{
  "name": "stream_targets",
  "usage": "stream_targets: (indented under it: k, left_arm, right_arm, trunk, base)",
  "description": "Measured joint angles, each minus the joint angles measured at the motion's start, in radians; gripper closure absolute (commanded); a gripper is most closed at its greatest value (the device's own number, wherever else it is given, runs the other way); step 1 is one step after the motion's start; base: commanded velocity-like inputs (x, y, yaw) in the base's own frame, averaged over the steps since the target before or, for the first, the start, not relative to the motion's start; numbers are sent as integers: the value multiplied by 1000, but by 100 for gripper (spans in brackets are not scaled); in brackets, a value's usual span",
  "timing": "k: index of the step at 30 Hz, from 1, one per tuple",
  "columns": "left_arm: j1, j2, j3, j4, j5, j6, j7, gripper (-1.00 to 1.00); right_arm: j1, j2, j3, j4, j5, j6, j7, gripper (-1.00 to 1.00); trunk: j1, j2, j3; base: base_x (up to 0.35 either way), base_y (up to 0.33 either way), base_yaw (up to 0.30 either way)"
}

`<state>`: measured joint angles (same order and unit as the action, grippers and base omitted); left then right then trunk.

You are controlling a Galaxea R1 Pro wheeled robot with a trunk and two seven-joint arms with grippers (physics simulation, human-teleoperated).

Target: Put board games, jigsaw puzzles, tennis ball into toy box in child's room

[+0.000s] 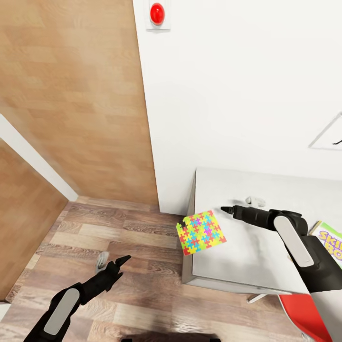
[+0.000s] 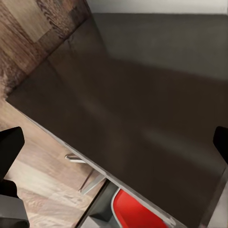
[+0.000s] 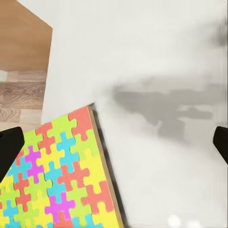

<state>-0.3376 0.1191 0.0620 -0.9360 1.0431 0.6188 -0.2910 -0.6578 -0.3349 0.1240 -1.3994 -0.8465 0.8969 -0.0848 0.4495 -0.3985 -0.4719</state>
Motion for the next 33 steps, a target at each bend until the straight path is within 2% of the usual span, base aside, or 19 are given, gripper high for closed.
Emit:
stream_targets:
  k: [6,11,14,17,27,33]
  left_arm:
    - [-5,2,-1,1,-1,-7,-18,-100]
    - [-17,3,-1,8,-4,-13,-64,-100]
    - [-30,6,-1,21,-6,-17,-117,-100]
    - [-39,7,0,35,-6,-21,-145,-100]
    - [-71,9,-2,63,-8,-54,-203,-100]
    - [-79,9,-5,69,-8,-63,-236,-100]
  right_arm:
    - [20,-1,-6,-45,1,1,0,-100]
    - [50,-2,-21,-105,1,3,-1,-100]
    - [85,-3,-48,-156,0,4,-1,-100]
    - [103,-3,-70,-176,-1,5,0,-100]
    - [127,-4,-121,-203,-1,5,0,-100]
    - [131,-4,-133,-207,-1,4,0,-100]
  trunk:
    - [0,0,0]
    - [0,0,0]
    - [0,0,0]
    - [0,0,0]
    - [0,0,0]
    - [0,0,0]
  base:
    - [0,0,-190]
    - [0,0,-238]
    - [0,0,-253]
    - [0,0,-218]
    - [0,0,-103]
    - [0,0,-33]
